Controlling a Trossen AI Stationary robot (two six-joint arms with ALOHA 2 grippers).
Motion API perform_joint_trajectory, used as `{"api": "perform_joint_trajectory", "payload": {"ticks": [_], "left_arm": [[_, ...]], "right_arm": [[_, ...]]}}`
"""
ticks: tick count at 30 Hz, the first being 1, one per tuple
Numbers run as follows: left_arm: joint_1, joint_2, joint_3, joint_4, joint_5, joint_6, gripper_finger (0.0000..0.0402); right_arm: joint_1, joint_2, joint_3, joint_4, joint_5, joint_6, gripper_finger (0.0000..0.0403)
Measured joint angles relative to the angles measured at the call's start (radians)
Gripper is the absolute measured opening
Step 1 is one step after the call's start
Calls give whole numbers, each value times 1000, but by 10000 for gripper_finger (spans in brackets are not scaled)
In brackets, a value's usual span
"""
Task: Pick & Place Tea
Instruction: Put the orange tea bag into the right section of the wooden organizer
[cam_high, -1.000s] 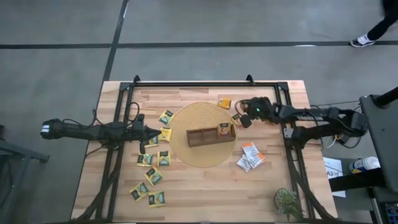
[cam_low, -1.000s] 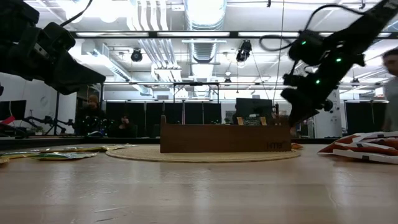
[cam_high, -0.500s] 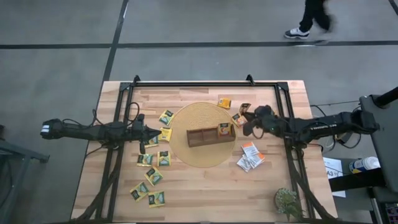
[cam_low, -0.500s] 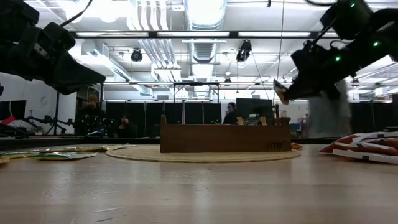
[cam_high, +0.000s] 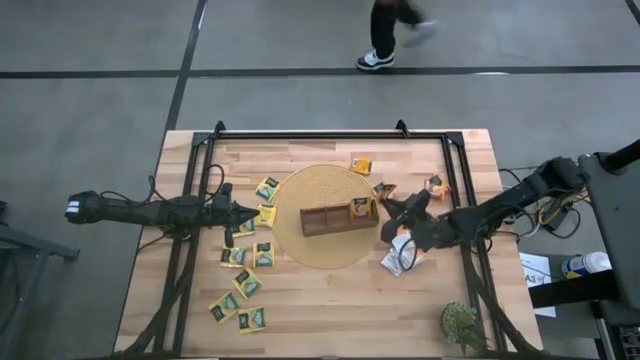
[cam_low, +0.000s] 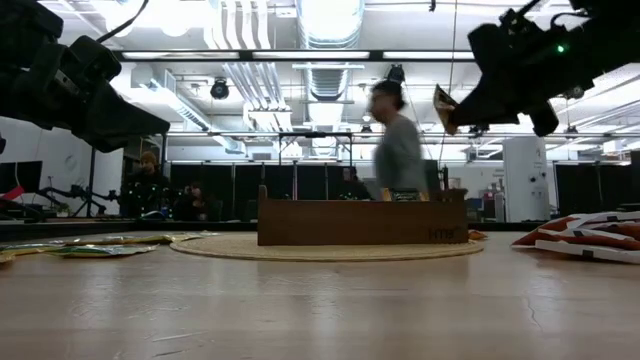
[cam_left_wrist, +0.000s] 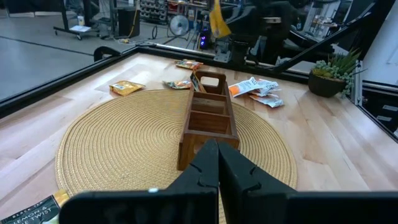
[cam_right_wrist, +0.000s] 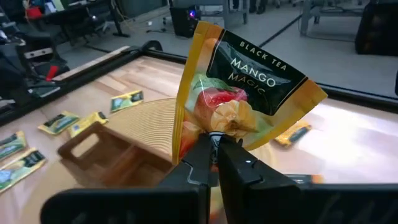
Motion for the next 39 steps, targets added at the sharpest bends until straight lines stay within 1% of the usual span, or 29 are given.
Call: {"api": "perform_joint_trajectory", "payload": {"ticks": [4,7,10,14,17,19,21,26,32,36,39], "left_arm": [[0,0,0,0,0,0,0],[0,0,0,0,0,0,0],[0,0,0,0,0,0,0],[0,0,0,0,0,0,0],[0,0,0,0,0,0,0],[0,0,0,0,0,0,0],[0,0,0,0,0,0,0],[0,1,0,0,0,0,0],[0,1,0,0,0,0,0],[0,1,0,0,0,0,0],[0,1,0,0,0,0,0]], "right_arm": [[21,139,105,-87,19,98,11],[30,243,213,-257,34,232,11],[45,339,332,-458,38,388,11],[78,452,468,-703,68,598,11],[98,520,537,-844,79,743,11],[105,556,567,-905,80,825,11],[107,589,580,-936,82,874,11],[103,635,595,-933,84,923,11],[79,638,572,-928,84,948,11],[54,638,554,-903,83,941,11],[35,638,548,-852,83,893,11]]}}
